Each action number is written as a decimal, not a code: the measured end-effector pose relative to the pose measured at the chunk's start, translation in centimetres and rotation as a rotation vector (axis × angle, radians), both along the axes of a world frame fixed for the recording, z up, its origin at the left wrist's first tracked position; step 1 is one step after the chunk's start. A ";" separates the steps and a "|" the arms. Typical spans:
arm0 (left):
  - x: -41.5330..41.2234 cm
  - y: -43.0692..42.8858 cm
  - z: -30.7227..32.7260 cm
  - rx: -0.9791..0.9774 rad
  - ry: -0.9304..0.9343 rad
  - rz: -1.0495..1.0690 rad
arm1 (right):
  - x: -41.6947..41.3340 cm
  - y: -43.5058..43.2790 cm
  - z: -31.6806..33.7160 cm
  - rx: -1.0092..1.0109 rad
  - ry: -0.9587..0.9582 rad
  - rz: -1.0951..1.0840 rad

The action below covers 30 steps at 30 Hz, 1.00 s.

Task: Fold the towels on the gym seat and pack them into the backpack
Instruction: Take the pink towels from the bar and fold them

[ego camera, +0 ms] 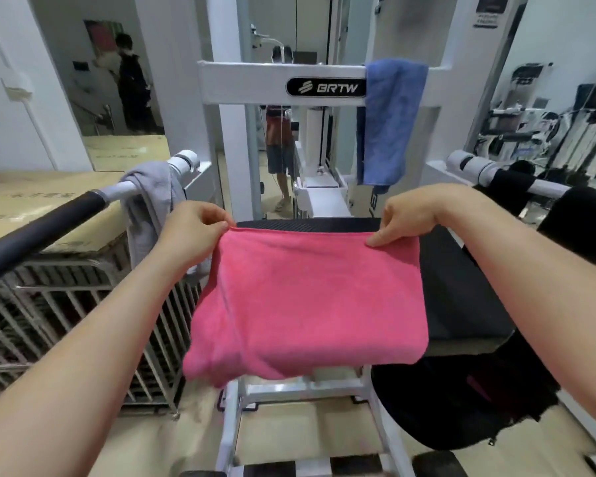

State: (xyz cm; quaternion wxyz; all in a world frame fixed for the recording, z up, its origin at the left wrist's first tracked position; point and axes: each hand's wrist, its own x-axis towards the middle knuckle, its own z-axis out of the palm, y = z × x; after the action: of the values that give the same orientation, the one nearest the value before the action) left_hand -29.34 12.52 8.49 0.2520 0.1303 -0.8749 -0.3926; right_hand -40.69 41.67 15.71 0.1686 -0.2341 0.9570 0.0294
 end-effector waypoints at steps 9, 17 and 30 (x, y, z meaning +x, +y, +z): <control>-8.4 0.0 -1.3 -0.078 -0.024 0.161 | -7.2 -1.4 -3.2 -0.094 0.451 -0.001; -14.5 -0.8 -2.8 0.029 -0.023 0.247 | -13.5 -2.8 -6.2 -0.246 0.573 0.011; -0.1 4.6 -2.0 -0.379 -0.379 0.072 | -2.8 -15.1 -7.5 -0.474 0.217 0.592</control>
State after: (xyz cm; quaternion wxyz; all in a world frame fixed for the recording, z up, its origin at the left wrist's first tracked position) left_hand -29.47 17.11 6.47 0.1173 0.1832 -0.9591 -0.1812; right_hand -43.45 26.57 8.24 -0.0078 -0.5278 0.8408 -0.1206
